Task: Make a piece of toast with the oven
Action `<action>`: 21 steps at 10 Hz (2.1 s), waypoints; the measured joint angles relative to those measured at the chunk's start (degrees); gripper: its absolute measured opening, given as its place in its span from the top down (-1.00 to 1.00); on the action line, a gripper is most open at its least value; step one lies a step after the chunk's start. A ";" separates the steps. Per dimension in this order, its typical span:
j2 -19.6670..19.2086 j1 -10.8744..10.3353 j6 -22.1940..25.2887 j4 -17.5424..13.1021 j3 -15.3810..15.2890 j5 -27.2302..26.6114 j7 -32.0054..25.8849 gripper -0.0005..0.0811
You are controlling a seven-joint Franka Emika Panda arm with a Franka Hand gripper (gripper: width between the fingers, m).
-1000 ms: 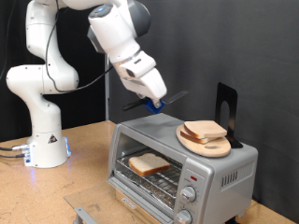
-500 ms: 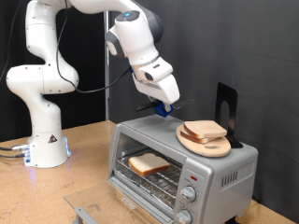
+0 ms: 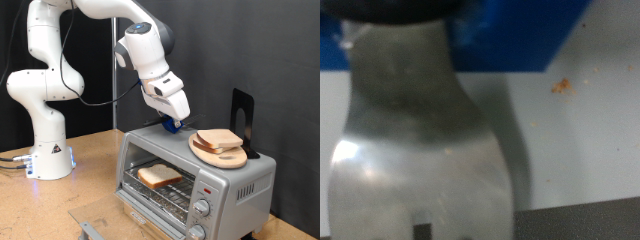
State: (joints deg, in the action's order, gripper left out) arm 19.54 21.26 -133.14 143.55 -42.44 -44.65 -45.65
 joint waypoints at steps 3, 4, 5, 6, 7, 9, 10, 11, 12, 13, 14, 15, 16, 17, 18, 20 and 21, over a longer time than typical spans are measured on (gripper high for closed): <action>0.00 0.00 -0.57 0.39 -0.12 -0.23 0.00 -0.81; 0.01 0.00 -2.20 0.56 -0.29 -0.23 -0.48 -0.94; 0.04 -0.10 -5.43 0.98 -0.61 -0.57 -1.94 -0.98; 0.11 -0.64 -10.06 1.59 -0.76 -2.78 -5.11 -0.98; 0.31 -1.24 -13.08 2.02 -0.75 -4.99 -7.82 -0.98; 1.35 -1.77 -13.18 1.96 0.14 -8.07 -10.29 -0.99; 2.26 -2.04 -10.50 1.69 1.46 -9.72 -10.68 -0.99; 3.59 -2.17 -6.21 1.21 3.44 -10.89 -10.76 -0.99; 5.08 -2.15 -1.40 0.62 5.85 -11.30 -10.34 -0.99; 6.50 -2.16 3.24 0.13 8.10 -11.34 -9.82 -0.99; 6.35 -2.14 1.99 0.34 7.57 -11.23 -9.91 -0.99; 6.40 -2.14 2.10 0.78 7.65 -11.38 -10.92 -0.99; 6.81 -2.14 4.38 1.43 9.61 -11.92 -13.33 -0.99; 7.51 -2.11 7.57 2.20 12.73 -13.05 -16.67 -0.99; 8.18 -1.95 10.70 2.90 15.90 -13.67 -19.51 -0.99; 9.44 -1.31 12.30 4.42 20.78 -14.44 -23.64 -0.99; 9.97 -0.56 12.54 5.18 22.49 -13.66 -24.46 -0.99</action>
State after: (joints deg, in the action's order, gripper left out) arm 29.52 20.71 -120.60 148.73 -19.95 -58.31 -70.11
